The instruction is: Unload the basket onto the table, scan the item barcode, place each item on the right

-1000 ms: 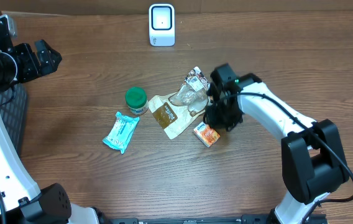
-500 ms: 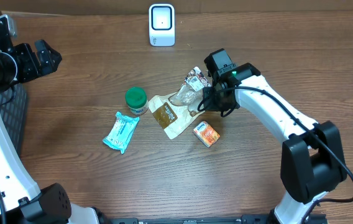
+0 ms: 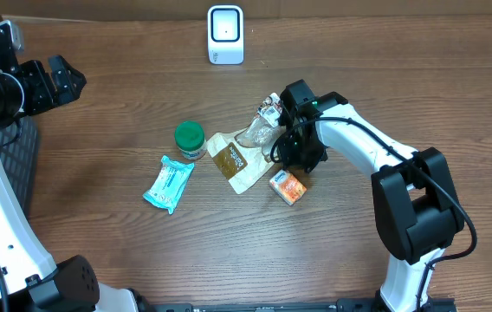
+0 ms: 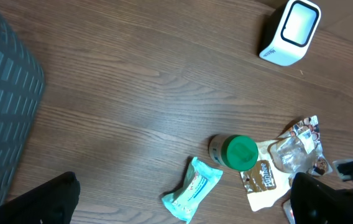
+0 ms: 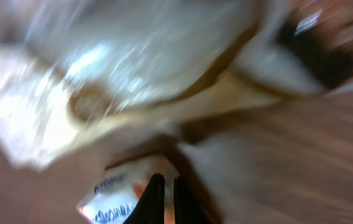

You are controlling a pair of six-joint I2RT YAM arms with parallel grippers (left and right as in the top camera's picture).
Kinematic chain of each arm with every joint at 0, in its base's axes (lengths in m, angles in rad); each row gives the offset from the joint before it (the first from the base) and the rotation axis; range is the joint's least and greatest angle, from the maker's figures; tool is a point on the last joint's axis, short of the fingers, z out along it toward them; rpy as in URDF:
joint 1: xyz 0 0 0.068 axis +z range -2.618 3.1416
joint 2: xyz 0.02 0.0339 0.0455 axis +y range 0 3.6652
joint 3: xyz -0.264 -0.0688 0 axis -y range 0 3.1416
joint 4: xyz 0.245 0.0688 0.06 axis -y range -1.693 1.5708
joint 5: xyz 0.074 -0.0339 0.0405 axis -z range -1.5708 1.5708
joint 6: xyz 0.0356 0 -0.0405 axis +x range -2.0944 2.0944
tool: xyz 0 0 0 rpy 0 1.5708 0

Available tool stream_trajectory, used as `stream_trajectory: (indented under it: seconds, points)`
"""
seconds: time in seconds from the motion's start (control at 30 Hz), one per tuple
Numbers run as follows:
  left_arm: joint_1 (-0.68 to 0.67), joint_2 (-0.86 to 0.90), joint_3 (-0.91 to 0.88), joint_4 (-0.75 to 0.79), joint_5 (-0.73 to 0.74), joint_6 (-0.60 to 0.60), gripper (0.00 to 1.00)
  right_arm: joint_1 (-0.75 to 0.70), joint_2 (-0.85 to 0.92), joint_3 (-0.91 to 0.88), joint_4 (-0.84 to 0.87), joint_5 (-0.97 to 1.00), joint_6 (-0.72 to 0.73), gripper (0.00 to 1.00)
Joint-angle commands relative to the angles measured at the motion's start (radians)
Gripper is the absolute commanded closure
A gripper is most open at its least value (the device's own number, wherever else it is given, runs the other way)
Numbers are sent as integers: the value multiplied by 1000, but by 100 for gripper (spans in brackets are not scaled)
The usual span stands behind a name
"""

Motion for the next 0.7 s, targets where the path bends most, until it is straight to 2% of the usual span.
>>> stream_trajectory:
  seconds: [0.0, 0.17, 0.33, 0.53, 0.67]
  points:
    - [-3, -7, 14, 1, 8, 19, 0, 0, 6, -6, -35, -206, -201, 96]
    - [-3, -7, 14, 1, 8, 19, 0, 0, 6, -6, -131, -363, -385, 96]
    - [-3, -7, 14, 1, 8, 19, 0, 0, 6, -4, -251, -378, -483, 96]
    - [-3, -7, 14, 1, 8, 19, 0, 0, 6, 8, -322, -373, -428, 96]
    - [-3, -7, 14, 1, 8, 19, 0, 16, 6, -3, -319, -244, -287, 96]
